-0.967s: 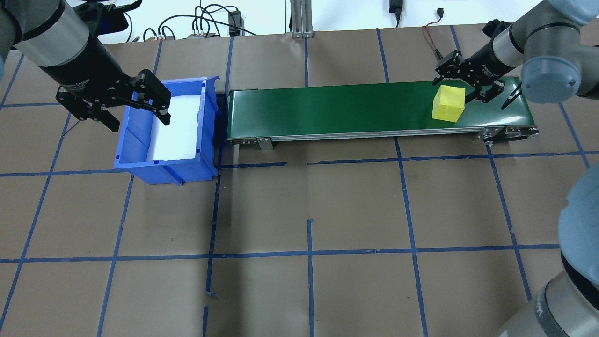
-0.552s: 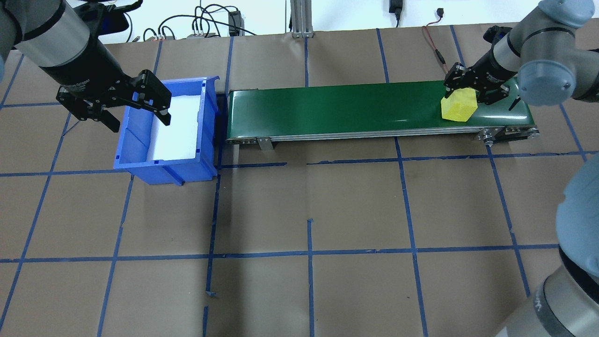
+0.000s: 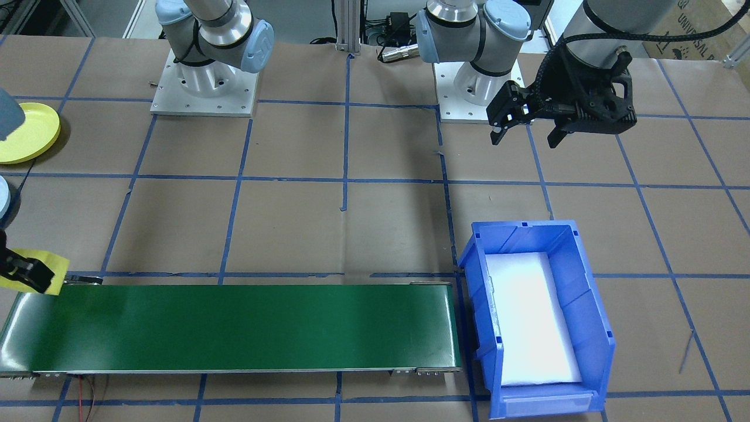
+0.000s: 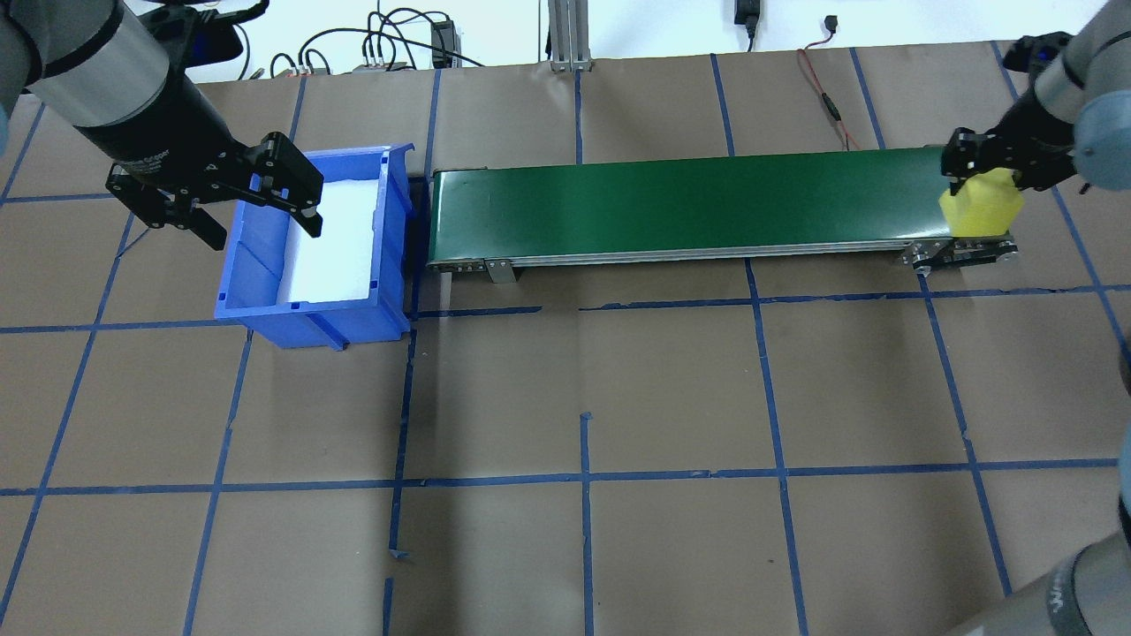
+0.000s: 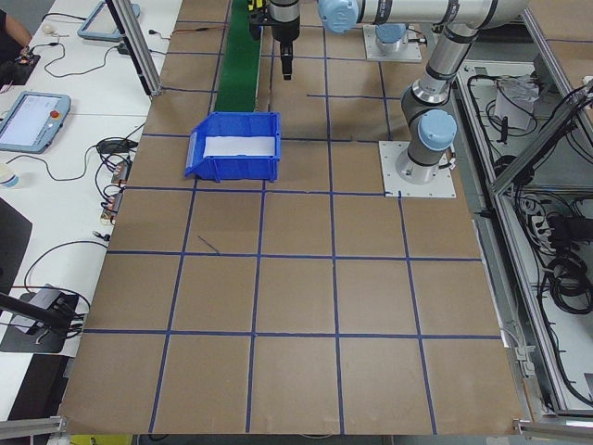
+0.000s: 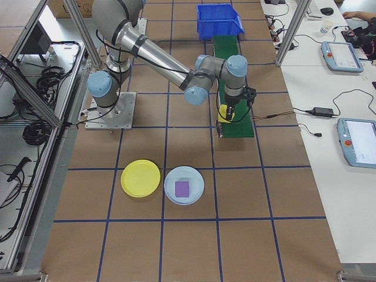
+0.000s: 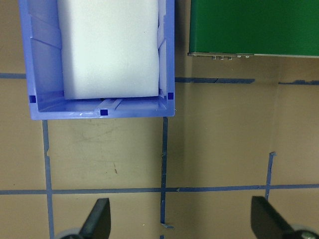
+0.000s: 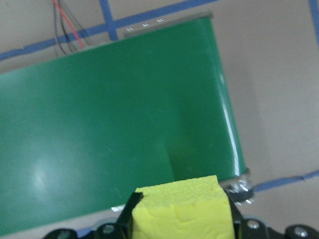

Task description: Move block left to right into plate

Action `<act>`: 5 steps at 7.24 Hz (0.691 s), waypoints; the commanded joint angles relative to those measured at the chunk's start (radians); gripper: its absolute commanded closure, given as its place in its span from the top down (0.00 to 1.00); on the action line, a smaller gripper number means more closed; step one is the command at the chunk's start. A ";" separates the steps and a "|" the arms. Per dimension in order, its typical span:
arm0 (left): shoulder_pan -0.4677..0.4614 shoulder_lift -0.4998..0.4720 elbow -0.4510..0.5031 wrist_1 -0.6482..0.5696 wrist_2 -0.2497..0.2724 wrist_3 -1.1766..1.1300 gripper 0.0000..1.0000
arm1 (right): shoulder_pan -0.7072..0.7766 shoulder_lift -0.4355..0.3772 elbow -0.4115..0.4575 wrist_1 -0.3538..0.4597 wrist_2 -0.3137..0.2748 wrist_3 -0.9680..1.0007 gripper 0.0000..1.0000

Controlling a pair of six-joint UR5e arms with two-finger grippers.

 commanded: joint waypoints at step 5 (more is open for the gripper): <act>-0.003 0.000 0.001 0.000 -0.001 0.000 1.00 | -0.726 -0.255 0.471 -0.159 -0.007 -0.776 0.20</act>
